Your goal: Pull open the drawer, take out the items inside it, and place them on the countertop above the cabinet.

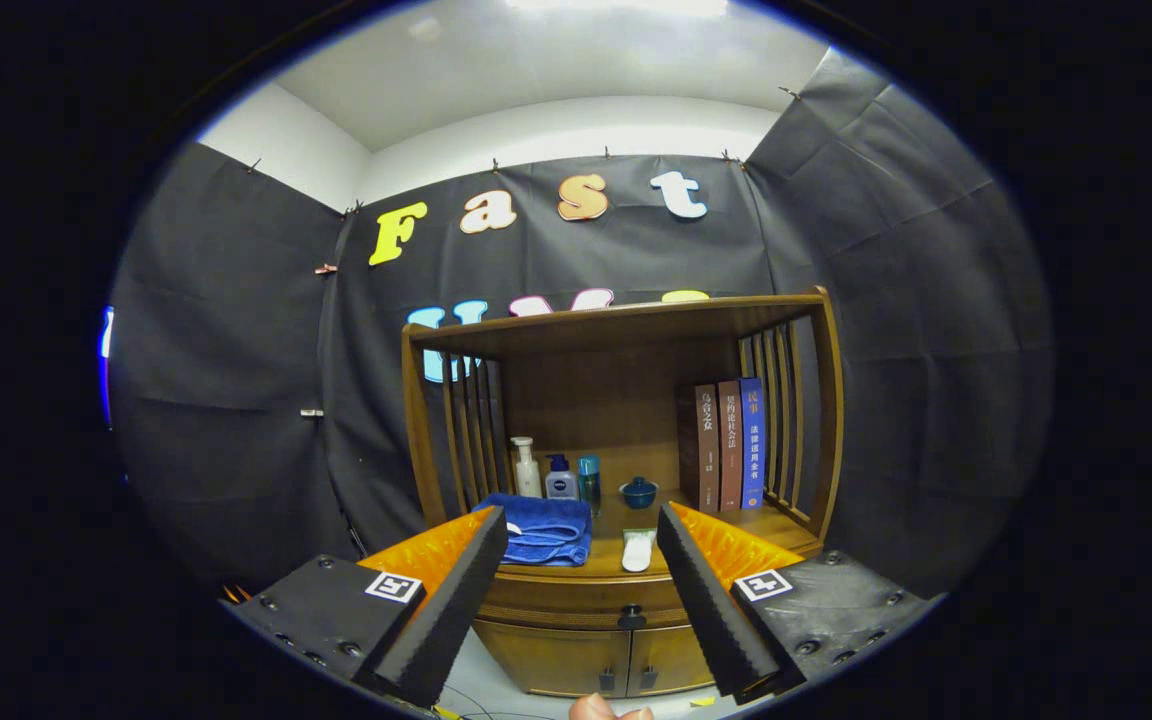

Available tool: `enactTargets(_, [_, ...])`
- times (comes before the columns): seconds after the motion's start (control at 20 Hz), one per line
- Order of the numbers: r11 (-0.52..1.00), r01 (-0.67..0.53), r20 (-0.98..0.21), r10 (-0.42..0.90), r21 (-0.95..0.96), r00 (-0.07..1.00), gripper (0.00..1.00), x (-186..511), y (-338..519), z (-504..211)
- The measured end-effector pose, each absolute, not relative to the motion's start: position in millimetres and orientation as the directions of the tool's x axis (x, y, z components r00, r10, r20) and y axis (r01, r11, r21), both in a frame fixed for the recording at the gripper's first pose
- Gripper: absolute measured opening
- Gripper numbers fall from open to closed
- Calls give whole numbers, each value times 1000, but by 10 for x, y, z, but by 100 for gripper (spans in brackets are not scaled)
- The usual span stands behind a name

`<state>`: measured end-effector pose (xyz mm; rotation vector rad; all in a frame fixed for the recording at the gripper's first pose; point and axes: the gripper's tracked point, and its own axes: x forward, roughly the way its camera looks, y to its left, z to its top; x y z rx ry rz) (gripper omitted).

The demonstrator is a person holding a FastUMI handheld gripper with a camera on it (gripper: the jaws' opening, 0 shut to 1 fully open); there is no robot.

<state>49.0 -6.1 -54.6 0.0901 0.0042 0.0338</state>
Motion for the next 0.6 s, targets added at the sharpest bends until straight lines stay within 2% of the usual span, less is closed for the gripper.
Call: enactTargets(0.6, [995,44,25,-46,93,999,99,291,-333,-341])
